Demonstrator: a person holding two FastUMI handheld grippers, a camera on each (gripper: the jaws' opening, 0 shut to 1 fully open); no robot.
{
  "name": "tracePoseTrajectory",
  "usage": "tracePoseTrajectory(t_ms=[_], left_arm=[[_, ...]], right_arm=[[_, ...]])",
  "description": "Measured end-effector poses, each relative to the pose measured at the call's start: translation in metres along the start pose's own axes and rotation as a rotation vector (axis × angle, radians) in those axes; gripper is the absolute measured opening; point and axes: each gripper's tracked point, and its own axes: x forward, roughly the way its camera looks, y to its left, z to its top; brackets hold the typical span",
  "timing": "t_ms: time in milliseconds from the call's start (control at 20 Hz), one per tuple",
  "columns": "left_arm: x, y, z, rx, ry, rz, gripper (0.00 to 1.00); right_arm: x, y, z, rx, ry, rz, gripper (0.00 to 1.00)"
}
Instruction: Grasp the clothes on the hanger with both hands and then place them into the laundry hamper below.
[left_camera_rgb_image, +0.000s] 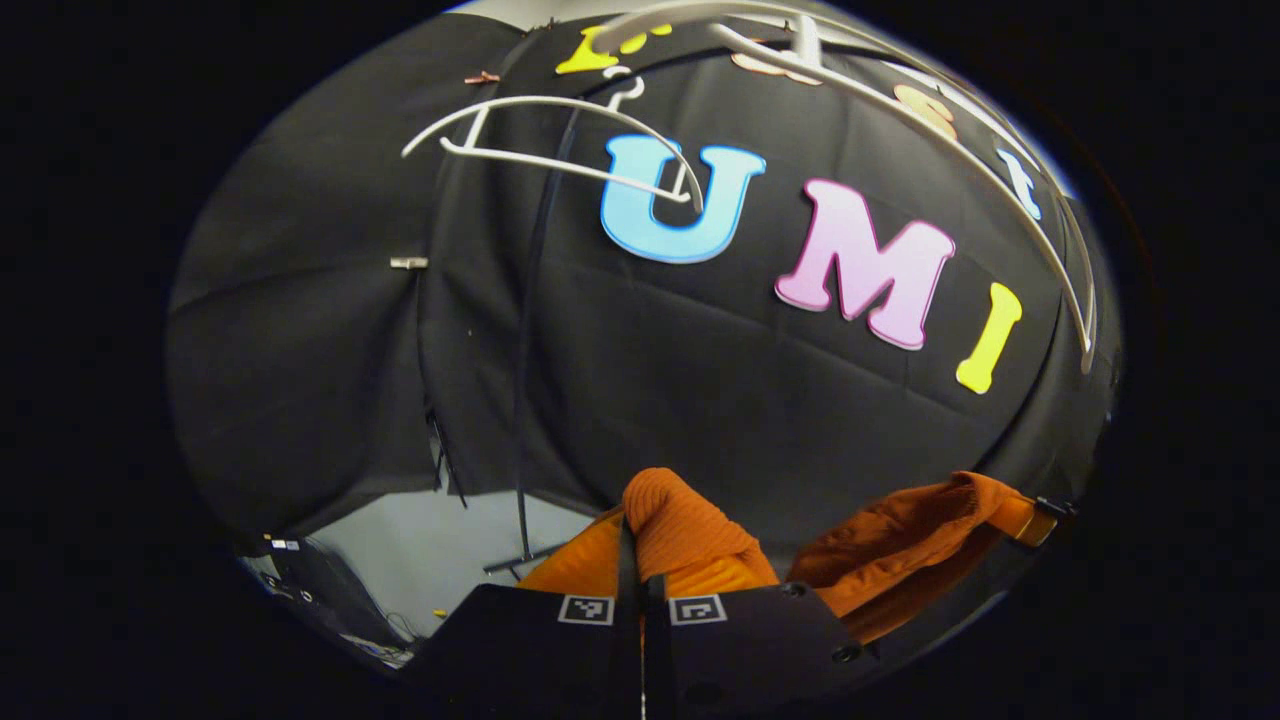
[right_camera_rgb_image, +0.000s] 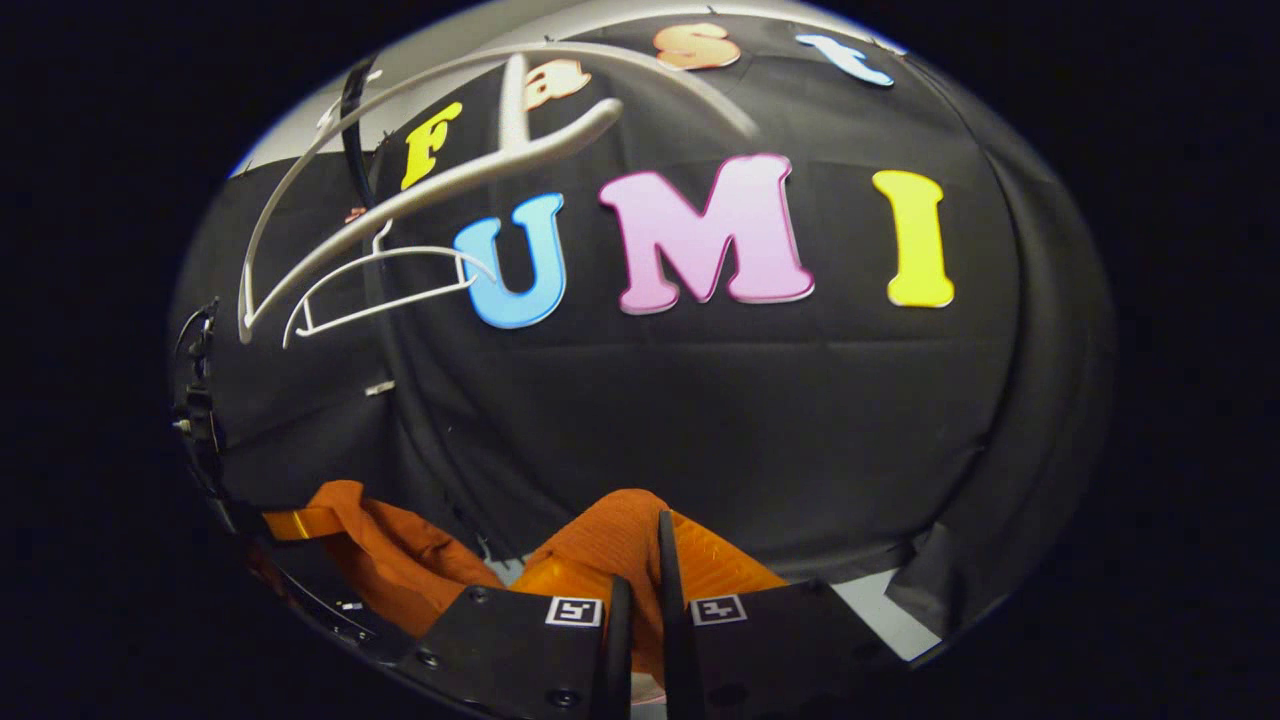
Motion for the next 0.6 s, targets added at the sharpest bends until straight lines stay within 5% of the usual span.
tracePoseTrajectory(t_ms=[350,600], left_arm=[[0.009,-0.061,-0.043,0.04,0.108,-0.126,0.06],[0.014,-0.064,-0.047,0.012,0.134,-0.093,0.07]], right_arm=[[0.007,0.054,-0.049,0.041,0.139,0.125,0.17],[0.018,0.074,-0.065,0.177,0.175,0.131,0.13]])
